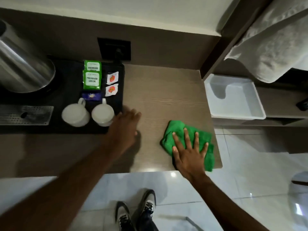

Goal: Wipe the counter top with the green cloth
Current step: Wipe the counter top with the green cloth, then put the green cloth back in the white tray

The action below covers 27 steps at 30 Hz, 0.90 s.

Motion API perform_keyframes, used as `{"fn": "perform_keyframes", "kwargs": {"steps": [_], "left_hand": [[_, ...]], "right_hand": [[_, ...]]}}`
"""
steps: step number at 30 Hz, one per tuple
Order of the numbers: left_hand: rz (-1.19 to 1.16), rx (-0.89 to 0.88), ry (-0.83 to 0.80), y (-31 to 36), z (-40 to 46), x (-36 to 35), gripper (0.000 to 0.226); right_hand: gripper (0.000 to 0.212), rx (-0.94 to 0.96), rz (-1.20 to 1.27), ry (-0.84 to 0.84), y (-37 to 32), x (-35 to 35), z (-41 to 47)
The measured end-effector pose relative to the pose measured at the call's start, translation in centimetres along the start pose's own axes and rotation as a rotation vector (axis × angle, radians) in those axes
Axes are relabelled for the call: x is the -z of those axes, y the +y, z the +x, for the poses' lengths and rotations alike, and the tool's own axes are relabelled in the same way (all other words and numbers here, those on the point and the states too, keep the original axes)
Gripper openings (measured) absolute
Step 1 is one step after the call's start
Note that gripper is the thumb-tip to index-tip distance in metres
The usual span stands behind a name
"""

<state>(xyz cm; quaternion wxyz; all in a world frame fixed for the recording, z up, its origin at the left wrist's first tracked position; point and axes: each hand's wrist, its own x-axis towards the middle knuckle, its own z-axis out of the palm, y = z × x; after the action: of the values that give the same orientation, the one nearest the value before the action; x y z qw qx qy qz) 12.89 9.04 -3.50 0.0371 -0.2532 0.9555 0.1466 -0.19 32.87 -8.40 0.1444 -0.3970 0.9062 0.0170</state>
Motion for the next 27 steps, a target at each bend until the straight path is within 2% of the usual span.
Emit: {"fn": "perform_keyframes", "kwargs": {"steps": [2,4,7,11,14,15,20,22,25,27], "left_hand": [[-0.065,-0.017,0.000,1.8,-4.0,-1.2,0.066],[-0.154,-0.009,0.027,3.2,-7.7,-1.8,0.062],[-0.227,0.056,0.111,3.8,-12.0,-1.7,0.061],[-0.172,0.073,0.120,3.1,-15.6,-1.2,0.067],[-0.143,0.086,0.043,2.7,-16.3,-1.0,0.067],[-0.144,0.104,0.013,2.8,-16.1,-0.8,0.066],[-0.158,0.166,-0.113,4.7,-10.9,0.1,0.063],[-0.129,0.128,-0.101,6.0,-7.4,0.8,0.062],[-0.075,0.089,-0.061,7.8,-1.8,2.1,0.058],[-0.062,0.094,-0.067,9.1,1.1,2.7,0.057]], "right_hand": [[0.055,0.119,-0.057,-0.029,0.8,-0.9,-2.9],[0.058,0.160,-0.101,-0.083,2.9,-0.5,-5.3],[0.060,-0.002,-0.041,-0.093,4.7,0.6,-4.6],[0.069,-0.298,0.189,-0.142,3.4,2.0,-2.0],[0.095,-0.253,0.138,-0.194,3.5,2.6,-2.2],[0.098,-0.220,0.102,-0.209,3.9,2.9,-2.6],[0.066,-0.121,-0.024,-0.227,5.6,4.9,-3.0],[0.056,-0.135,0.163,-0.198,6.4,6.2,-2.7],[0.025,-0.214,0.770,-0.061,9.9,8.8,-2.2],[0.028,-0.275,1.124,-0.013,13.5,10.8,-1.4]]}}
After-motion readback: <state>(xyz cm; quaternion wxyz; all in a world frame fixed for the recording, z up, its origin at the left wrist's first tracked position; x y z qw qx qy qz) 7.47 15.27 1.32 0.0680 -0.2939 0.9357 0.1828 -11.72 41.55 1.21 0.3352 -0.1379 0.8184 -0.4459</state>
